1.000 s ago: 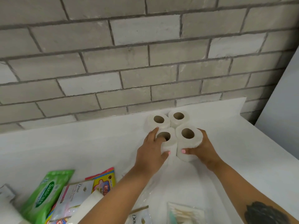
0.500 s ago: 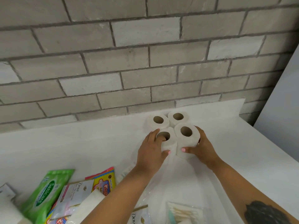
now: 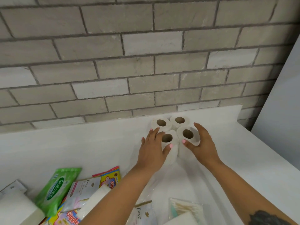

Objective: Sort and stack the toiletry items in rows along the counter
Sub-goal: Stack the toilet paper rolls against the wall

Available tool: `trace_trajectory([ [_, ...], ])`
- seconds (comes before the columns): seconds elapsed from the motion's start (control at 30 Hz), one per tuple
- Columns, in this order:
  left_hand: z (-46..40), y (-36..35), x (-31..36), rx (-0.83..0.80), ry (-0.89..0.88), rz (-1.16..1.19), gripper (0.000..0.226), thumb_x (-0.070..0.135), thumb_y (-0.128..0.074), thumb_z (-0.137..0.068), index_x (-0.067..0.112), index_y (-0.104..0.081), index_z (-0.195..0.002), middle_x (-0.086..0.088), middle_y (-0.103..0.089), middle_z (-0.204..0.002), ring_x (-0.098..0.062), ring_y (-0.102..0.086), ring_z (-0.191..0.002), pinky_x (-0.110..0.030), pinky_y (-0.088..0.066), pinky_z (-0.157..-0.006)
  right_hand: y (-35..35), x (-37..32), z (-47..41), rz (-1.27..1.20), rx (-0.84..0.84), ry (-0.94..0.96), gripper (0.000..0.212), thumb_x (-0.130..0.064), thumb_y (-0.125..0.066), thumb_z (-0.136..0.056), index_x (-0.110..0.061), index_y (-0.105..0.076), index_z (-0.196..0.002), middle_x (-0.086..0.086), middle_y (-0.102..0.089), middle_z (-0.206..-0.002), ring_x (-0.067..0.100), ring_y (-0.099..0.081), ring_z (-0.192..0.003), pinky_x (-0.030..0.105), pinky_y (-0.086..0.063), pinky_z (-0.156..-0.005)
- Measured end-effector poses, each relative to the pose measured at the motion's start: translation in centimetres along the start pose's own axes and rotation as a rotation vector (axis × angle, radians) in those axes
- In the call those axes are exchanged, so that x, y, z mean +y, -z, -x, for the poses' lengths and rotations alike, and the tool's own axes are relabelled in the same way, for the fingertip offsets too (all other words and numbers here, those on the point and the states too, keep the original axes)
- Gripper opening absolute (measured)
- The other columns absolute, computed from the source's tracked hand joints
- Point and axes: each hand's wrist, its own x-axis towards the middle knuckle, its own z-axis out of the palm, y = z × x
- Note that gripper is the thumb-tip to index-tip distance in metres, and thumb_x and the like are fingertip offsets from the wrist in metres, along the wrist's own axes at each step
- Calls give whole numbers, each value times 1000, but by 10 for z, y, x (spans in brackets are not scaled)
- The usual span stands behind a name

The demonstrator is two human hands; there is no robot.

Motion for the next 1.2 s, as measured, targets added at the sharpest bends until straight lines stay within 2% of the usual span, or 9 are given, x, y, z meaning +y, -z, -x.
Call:
trace_trajectory([
  [0.07,4,9,0,18,4,27,53,48,-40,-95,26,-32,-143,7,-17,-157,-14,-6,-147,-40,-9,-119,1,-13,4,31,0,41,73,-42,-69,-80,-29,-33,-142,-5,-39,-145,19,-39,-130,49,-30,-110],
  [0.13,9,20,-1,32,10,68,52,47,-38,-96,26,-31,-144,8,-21,-156,-13,-10,-147,-38,-9,-119,-1,-27,10,32,-4,84,63,-37,-66,-84,-27,-38,-139,-7,-42,-143,12,-45,-120,37,-36,-106],
  [0.2,15,30,-2,56,8,99,52,45,-38,-97,26,-30,-144,8,-28,-153,-12,-17,-145,-38,-11,-120,-3,-42,17,16,-12,121,55,-33,-64,-86,-27,-43,-136,-8,-47,-138,6,-48,-109,25,-40,-92],
  [0.3,26,49,-7,105,21,135,50,44,-39,-97,28,-32,-144,8,-36,-148,-12,-31,-139,-37,-21,-118,-10,-64,25,-42,-10,139,48,-31,-63,-87,-27,-47,-133,-8,-51,-132,13,-51,-111,29,-43,-92],
  [0.47,56,90,-29,152,80,202,49,43,-40,-97,30,-31,-143,10,-37,-147,-10,-36,-134,-34,-27,-114,-32,-105,44,-171,-21,143,39,-28,-62,-88,-26,-50,-125,-13,-54,-121,11,-49,-111,17,-38,-82],
  [0.6,89,123,-64,263,107,202,47,41,-44,-95,29,-36,-140,11,-43,-143,-9,-42,-130,-25,-33,-106,-64,-143,69,-247,-32,170,39,-29,-62,-88,-27,-50,-124,-12,-54,-118,10,-51,-107,27,-43,-88],
  [0.8,152,177,-125,431,167,178,43,33,-52,-93,22,-45,-135,7,-53,-134,-11,-49,-123,-22,-37,-97,-123,-206,112,-328,-102,245,40,-24,-63,-88,-23,-50,-125,-11,-54,-121,9,-53,-107,27,-43,-86],
  [1.03,227,229,-203,450,296,125,49,29,-54,-91,23,-39,-138,9,-49,-138,-8,-45,-126,-23,-35,-101,-197,-267,163,-385,-258,289,40,-22,-64,-87,-25,-49,-124,-11,-54,-122,11,-55,-107,33,-48,-87],
  [1.2,274,258,-262,444,419,14,57,29,-59,-87,21,-38,-139,5,-48,-138,-14,-48,-123,-24,-35,-101,-245,-301,195,-401,-348,303,42,-22,-64,-87,-24,-48,-125,-10,-53,-125,11,-54,-109,33,-47,-90],
])
